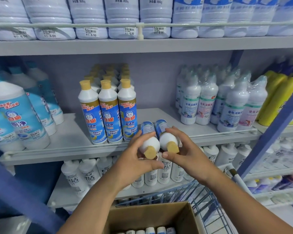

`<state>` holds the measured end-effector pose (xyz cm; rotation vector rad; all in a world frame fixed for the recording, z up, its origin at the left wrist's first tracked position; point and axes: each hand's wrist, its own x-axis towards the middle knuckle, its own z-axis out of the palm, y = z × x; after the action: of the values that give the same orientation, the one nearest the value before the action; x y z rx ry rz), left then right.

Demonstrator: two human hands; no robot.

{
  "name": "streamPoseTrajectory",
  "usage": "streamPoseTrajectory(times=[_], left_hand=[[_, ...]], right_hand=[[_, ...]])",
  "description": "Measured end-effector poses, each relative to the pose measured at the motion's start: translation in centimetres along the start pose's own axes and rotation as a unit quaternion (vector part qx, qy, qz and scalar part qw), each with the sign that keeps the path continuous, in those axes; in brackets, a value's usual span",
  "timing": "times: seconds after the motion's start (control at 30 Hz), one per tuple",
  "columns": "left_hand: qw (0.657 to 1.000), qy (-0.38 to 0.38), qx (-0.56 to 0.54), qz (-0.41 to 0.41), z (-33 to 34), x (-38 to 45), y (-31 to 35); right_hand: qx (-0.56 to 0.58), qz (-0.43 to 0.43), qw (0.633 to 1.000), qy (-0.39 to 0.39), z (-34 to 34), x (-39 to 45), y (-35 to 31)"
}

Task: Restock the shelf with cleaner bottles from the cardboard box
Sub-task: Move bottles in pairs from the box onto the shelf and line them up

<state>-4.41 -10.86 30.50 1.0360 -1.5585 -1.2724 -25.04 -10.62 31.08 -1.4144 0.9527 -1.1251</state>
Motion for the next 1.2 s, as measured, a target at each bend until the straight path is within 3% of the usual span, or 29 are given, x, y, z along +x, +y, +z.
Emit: streamPoseTrajectory(times=[0.13,0.27,0.47,0.63,0.73,0.87,1.0,1.2], left_hand=[[0.999,0.028,0.014,0.042,-0.2,0.3,0.7],[0.988,0.07,0.112,0.076,-0.7,1.4,2.3],[0.972,0.129,0.167,0.108,-0.6,3.8,8.1],[0.931,0.182,0.301,0.098,-0.8,8.1,11.9],[0.883,0.185,0.426,0.071,-1.4,10.9,12.9],[0.846,0.183,0.492,0.098,-2.1,12.7,14.0],[0.769,0.166,0.606,0.118,-2.5,13.6,15.4],[0.775,0.168,0.606,0.06,-2.7,15.2,16.0]], right_hand=[[-0.021,-0.025,0.999,0.0,-0.1,0.3,0.1],[-0.055,-0.053,0.997,0.025,-0.7,1.1,-0.6],[-0.051,-0.052,0.994,0.076,-1.5,4.7,-5.2],[-0.121,-0.025,0.988,0.09,-2.2,8.3,-8.7],[-0.189,-0.02,0.975,0.112,-2.8,10.2,-9.9],[-0.24,-0.009,0.966,0.095,-3.4,12.0,-10.7],[-0.281,0.007,0.955,0.094,-3.7,13.4,-11.1],[-0.364,0.012,0.927,0.087,-3.3,14.7,-12.1]])
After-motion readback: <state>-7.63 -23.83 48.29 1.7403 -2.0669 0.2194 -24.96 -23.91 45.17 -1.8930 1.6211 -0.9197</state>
